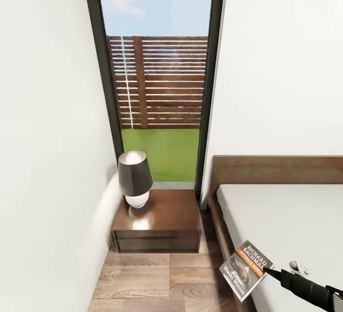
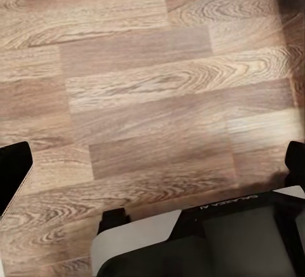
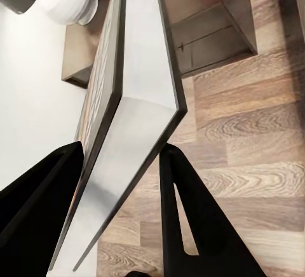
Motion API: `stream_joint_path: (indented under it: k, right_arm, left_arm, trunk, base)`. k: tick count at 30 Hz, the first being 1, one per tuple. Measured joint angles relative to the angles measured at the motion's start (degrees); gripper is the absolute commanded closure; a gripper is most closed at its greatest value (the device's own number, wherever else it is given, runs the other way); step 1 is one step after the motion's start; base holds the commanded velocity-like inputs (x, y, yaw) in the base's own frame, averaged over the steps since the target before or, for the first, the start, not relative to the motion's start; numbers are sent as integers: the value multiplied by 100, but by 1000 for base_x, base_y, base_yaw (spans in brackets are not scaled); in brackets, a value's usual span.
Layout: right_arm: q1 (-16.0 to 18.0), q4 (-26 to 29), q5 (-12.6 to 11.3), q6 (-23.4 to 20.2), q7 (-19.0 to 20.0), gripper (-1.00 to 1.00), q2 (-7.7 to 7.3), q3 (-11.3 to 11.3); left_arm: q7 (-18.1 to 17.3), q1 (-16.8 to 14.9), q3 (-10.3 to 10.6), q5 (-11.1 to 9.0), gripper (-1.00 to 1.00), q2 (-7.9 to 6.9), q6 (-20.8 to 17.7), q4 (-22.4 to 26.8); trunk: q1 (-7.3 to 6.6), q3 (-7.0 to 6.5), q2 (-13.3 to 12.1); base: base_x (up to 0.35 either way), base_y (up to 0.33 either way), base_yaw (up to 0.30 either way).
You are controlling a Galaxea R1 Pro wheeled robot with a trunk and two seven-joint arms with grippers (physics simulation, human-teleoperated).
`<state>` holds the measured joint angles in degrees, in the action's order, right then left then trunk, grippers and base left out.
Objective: In the bedroom, move the book from the bed onto either nightstand, and place the two sandals side by side next to the bed.
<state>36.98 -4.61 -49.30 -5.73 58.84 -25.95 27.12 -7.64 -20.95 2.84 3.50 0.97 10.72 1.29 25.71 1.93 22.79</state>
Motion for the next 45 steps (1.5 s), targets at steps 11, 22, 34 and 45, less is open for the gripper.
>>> stream_joint_path:
  k: [11, 22, 34, 45]
  right_arm:
    - [-2, 0, 0, 0, 8, 100, 0, 2]
    - [-2, 0, 0, 0, 8, 100, 0, 0]
    - [0, 0, 0, 0, 8, 100, 0, 1]
    - [-2, 0, 0, 0, 8, 100, 0, 0]
  left_arm:
    - [0, 0, 0, 0, -100, 0, -1, 0]
    - [0, 0, 0, 0, -100, 1, -2, 0]
    - [0, 0, 0, 0, -100, 0, 0, 0]
    - [0, 0, 0, 0, -100, 0, 0, 0]
  trunk:
    - [0, 0, 0]
    - [0, 0, 0]
    - [0, 0, 0]
    - [0, 0, 0]
  base:
    - [330, 0, 0]
    - [330, 0, 0]
    - [330, 0, 0]
    - [329, 0, 0]
